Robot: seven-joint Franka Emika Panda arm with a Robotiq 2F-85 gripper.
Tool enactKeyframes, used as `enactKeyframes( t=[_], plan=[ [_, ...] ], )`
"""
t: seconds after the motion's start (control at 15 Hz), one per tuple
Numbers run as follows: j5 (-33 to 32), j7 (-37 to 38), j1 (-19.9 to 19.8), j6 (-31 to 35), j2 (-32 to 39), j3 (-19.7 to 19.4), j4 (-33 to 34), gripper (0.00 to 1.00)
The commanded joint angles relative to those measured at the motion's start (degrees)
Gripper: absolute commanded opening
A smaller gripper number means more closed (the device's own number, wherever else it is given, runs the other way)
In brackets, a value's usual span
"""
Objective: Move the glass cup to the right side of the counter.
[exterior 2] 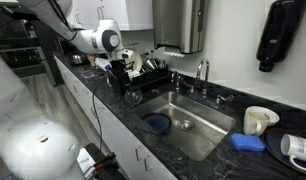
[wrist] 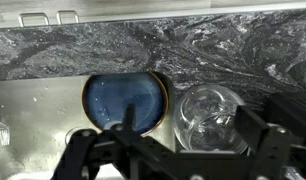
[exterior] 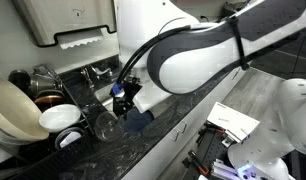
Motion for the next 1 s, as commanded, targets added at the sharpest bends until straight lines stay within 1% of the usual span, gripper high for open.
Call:
enactKeyframes(
  t=[0.0,0.2,0.6,0.8,0.93],
  plan=[
    [-3.61,6.56,0.11,3.22,7.51,-0.27,4.31,1.00],
    [-5.91,12.34,0.96,5.58,11.81,-1.32,6.32,1.00],
    [-8.21,21.42,3.54,9.28,19.68,-4.65,9.89,1.00],
    [-12.42,26.69,5.60,10.08,22.22,-6.96,11.24,1.00],
    [-15.81,30.12,7.01,8.58,23.47,-8.53,12.48,1.00]
  ],
)
